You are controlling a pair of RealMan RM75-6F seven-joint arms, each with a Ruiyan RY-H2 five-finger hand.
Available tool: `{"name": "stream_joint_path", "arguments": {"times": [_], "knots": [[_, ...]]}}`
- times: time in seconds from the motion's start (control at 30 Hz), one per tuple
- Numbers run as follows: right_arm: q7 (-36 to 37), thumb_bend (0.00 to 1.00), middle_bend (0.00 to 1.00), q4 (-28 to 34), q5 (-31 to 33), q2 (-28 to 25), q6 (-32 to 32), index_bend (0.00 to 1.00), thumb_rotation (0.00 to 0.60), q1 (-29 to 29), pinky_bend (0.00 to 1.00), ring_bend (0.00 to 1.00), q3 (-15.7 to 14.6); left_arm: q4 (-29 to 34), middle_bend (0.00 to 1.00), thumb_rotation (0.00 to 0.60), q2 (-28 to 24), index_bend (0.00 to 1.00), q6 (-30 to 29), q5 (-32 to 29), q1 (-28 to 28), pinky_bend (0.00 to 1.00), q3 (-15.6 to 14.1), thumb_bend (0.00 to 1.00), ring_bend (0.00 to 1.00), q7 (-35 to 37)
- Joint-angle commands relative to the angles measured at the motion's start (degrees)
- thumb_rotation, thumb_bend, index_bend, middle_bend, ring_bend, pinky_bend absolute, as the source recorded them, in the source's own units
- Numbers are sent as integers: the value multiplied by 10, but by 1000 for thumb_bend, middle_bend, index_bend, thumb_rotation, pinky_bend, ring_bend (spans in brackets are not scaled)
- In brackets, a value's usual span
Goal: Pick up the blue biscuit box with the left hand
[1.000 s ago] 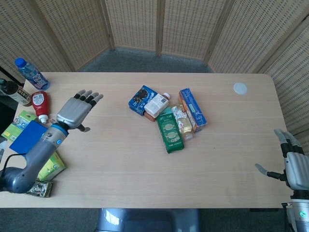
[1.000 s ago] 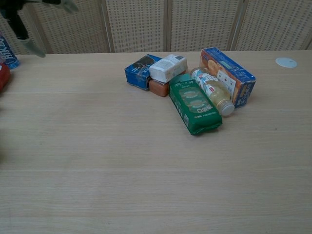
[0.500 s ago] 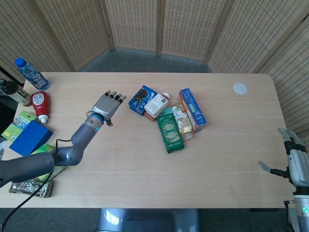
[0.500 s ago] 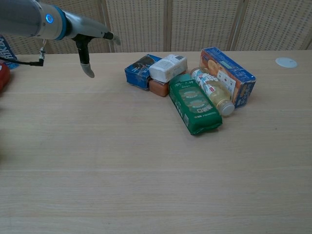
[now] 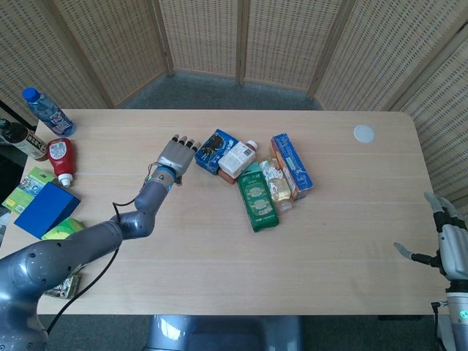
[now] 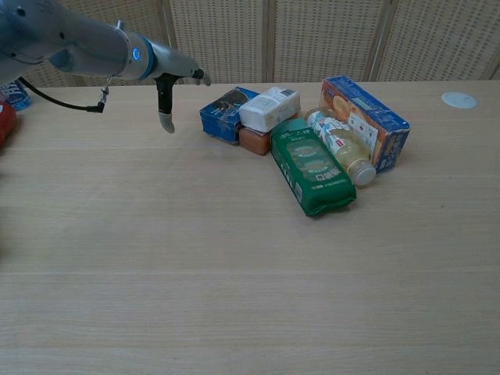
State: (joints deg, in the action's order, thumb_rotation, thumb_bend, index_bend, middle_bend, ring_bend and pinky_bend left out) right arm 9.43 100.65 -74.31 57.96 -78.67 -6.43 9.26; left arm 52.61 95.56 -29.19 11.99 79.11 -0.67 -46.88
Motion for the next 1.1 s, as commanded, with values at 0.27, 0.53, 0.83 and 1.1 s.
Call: {"name": "stream_joint_path", "arguments": {"times": [0.27,0.53,0.83,1.1], "knots": [[6,0,0,-12,12,4,15,0,524,-6,0,0,3,-169,0,600,117,0,78,-9,24,0,-15,0,0,6],[21,0,0,-16,15,0,16,0,528,-5,0,0,7,-203,0,600,142,0,102,46,14,0,-10,0,0,38],[41,0,0,-3,3,-13,2,0,526,4,0,0,8,51,0,600,0,0,22,105,-12,0,-46,0,0,54],[51,0,0,6,-7,-21,-7,0,523,9,0,0,7,312,0,600,-158,0,-80,111,-14,0,-93,0,0,41]]}}
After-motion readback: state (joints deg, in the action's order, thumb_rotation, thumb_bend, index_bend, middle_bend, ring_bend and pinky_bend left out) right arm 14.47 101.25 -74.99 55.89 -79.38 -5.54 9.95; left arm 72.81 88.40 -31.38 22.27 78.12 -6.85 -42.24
